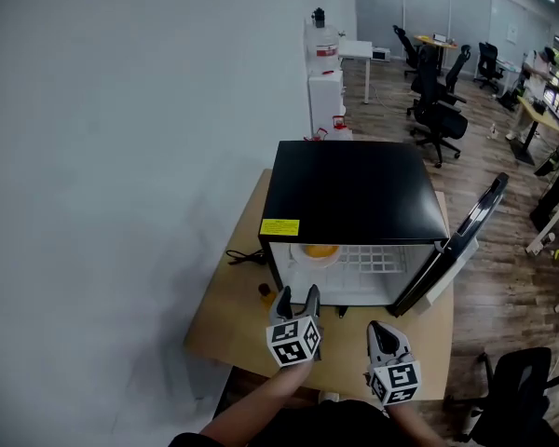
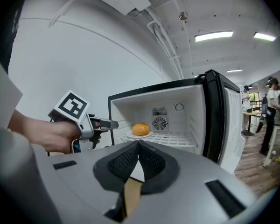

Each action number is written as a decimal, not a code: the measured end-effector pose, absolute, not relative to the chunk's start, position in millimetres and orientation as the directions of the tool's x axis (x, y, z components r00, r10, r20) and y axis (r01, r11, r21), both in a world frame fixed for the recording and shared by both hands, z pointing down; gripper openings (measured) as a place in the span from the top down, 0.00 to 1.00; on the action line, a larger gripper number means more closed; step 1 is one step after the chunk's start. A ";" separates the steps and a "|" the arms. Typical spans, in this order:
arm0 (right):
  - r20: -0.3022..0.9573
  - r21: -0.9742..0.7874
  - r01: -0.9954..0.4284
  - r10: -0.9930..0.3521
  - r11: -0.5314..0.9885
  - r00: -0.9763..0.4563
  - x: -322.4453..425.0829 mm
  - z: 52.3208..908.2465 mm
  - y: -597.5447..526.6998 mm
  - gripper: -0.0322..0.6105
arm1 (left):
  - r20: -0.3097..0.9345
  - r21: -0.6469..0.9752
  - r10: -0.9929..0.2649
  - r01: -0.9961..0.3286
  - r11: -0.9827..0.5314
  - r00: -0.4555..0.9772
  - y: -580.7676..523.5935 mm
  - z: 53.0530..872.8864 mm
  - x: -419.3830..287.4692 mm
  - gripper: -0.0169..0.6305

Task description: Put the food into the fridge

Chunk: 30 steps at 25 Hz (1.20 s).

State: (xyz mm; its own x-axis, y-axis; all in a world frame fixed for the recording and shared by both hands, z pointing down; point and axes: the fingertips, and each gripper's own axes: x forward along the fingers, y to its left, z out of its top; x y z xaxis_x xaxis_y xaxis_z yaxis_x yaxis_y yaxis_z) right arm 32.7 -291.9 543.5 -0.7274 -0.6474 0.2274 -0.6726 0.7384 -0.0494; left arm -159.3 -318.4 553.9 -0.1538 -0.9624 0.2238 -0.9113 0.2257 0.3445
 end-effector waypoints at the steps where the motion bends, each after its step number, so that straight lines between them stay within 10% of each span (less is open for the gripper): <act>1: 0.229 -0.051 -0.673 -0.647 0.738 -0.727 31.7 542.9 -288.8 0.86 | 0.214 0.329 -0.966 -0.921 0.208 -0.142 -310.5 548.9 -155.7 0.59; 18: 0.175 -0.036 -0.710 -0.695 0.704 -0.698 21.0 495.2 -150.1 0.86 | 0.096 0.169 -0.991 -0.982 -0.080 0.098 -113.9 482.2 -93.2 0.59; 23: 0.174 -0.031 -0.732 -0.718 0.680 -0.674 25.4 492.3 -97.0 0.86 | 0.082 0.204 -0.990 -0.975 -0.093 0.111 -55.0 486.0 -90.5 0.87; 30: 0.190 -0.006 -0.761 -0.746 0.649 -0.638 34.8 497.1 -42.3 0.86 | 0.072 0.216 -0.984 -0.965 -0.147 0.165 -4.4 495.5 -79.5 0.95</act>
